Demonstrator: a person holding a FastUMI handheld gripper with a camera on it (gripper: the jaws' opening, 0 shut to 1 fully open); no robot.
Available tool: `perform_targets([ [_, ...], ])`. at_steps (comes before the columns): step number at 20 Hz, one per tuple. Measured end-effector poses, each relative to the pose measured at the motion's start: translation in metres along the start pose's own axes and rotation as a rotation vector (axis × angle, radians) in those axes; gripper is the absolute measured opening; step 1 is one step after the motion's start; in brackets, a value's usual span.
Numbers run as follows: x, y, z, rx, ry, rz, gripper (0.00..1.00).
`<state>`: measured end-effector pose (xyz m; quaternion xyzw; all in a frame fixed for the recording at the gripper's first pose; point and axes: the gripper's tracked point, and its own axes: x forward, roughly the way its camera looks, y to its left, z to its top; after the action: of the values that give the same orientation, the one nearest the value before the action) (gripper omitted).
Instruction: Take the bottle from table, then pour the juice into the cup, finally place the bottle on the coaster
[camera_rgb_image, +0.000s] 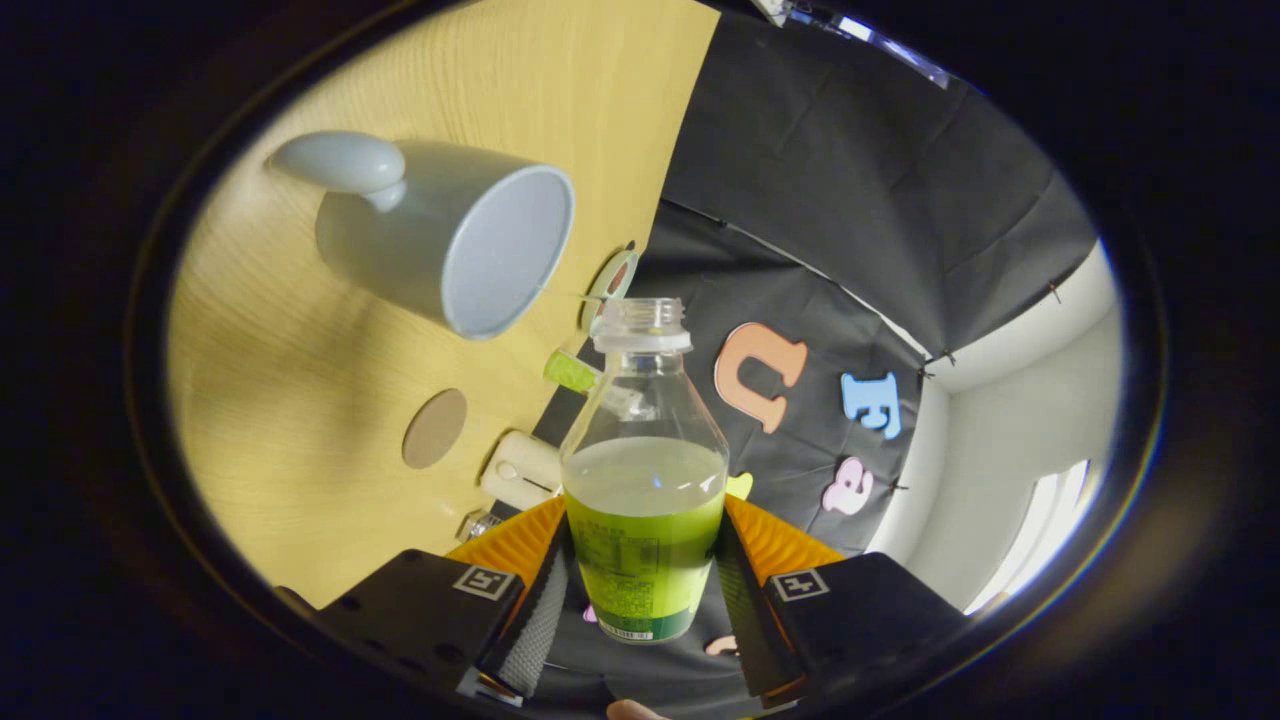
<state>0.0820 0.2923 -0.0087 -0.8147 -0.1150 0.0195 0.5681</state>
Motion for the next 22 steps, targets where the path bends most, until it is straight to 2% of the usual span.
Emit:
perform_targets([
  [5,0.000,0.026,0.002,0.232,0.016,0.099,0.78],
  [11,-0.009,0.044,0.004,0.610,0.028,0.171,0.78],
  [20,-0.016,0.026,-0.023,1.309,0.022,0.218,0.79],
  [22,-0.013,0.018,-0.028,1.480,0.007,0.253,0.78],
])
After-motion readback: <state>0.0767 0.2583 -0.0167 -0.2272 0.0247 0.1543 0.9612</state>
